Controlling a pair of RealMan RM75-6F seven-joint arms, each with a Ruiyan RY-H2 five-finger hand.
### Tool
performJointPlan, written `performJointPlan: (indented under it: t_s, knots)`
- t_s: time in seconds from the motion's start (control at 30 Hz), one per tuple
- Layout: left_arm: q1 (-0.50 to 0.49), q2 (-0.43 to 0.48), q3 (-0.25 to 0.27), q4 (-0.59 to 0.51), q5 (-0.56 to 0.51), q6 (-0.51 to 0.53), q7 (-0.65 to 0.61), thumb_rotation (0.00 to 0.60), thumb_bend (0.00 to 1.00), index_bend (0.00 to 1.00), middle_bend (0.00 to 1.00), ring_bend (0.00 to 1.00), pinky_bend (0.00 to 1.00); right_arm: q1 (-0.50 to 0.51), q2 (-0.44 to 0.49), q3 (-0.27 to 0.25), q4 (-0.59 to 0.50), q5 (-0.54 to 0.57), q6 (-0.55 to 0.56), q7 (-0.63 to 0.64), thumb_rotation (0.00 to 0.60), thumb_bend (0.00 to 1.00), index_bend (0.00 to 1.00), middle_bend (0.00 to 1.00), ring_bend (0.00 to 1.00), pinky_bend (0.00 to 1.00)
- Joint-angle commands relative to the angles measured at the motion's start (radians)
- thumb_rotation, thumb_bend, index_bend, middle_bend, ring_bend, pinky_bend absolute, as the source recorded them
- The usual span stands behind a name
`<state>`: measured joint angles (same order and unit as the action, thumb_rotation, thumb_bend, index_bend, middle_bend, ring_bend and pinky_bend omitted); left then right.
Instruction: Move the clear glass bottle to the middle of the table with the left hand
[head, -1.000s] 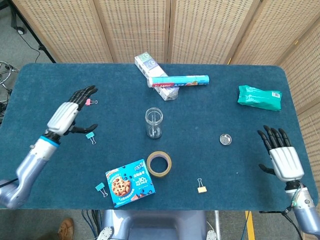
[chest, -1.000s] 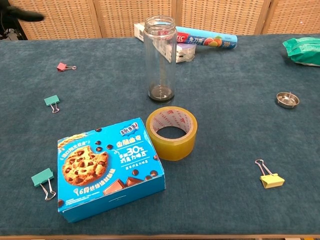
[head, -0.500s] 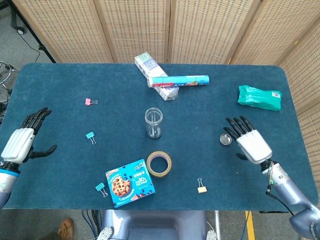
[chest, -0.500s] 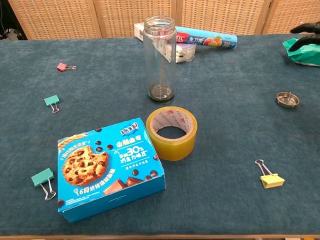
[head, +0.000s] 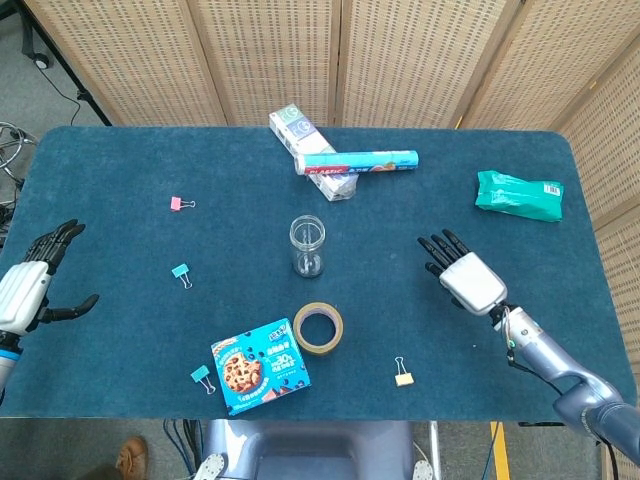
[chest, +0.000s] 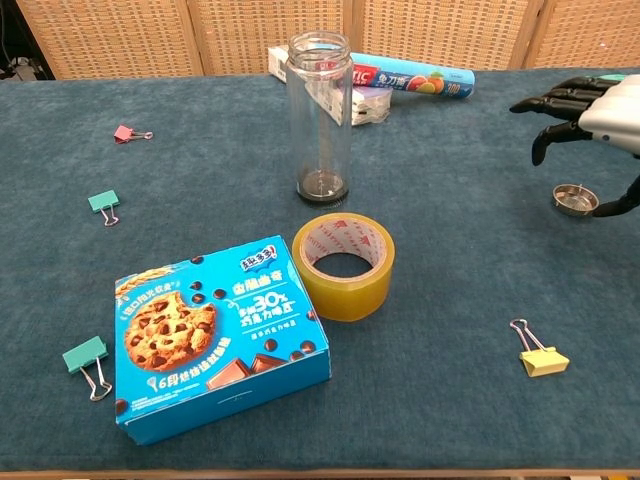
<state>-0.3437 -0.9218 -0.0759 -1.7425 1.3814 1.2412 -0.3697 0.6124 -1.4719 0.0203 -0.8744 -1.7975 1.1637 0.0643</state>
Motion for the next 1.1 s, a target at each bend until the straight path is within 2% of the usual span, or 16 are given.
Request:
performJointPlan:
  t_s: [0.03,0.3,0.67,0.83,1.0,1.1]
  knots:
    - [0.005,0.002,-0.001,0.001,0.005,0.004,-0.007,0.6,0.25,0.0,0.0,0.0,0.0,0.009,-0.022,-0.01,0.033,0.005,-0.002,0.022,0.6,0.0,0.34,0.0,0.0,0.0]
    - [0.016,0.004,-0.004,0.008,0.014,0.005,-0.021,0.6,0.25,0.0,0.0,0.0,0.0,0.04,-0.052,-0.025,0.118,0.001,0.008,0.008,0.6,0.01,0.39,0.0,0.0,0.0]
    - [0.022,0.006,-0.01,0.01,0.03,0.007,-0.038,0.6,0.25,0.0,0.0,0.0,0.0,0.064,-0.07,-0.044,0.165,0.009,-0.006,0.001,0.6,0.05,0.44,0.0,0.0,0.0]
    - [0.026,0.009,-0.014,0.019,0.036,0.007,-0.061,0.6,0.25,0.0,0.0,0.0,0.0,0.075,-0.094,-0.051,0.202,0.024,-0.029,0.005,0.6,0.14,0.46,0.0,0.0,0.0]
    - [0.028,0.01,-0.016,0.026,0.044,0.007,-0.075,0.6,0.25,0.0,0.0,0.0,0.0,0.077,-0.11,-0.06,0.228,0.036,-0.034,0.013,0.6,0.34,0.48,0.0,0.0,0.0]
    - [0.028,0.01,-0.017,0.028,0.046,0.006,-0.079,0.6,0.25,0.0,0.0,0.0,0.0,0.078,-0.115,-0.064,0.237,0.039,-0.033,0.019,0.6,0.39,0.49,0.0,0.0,0.0]
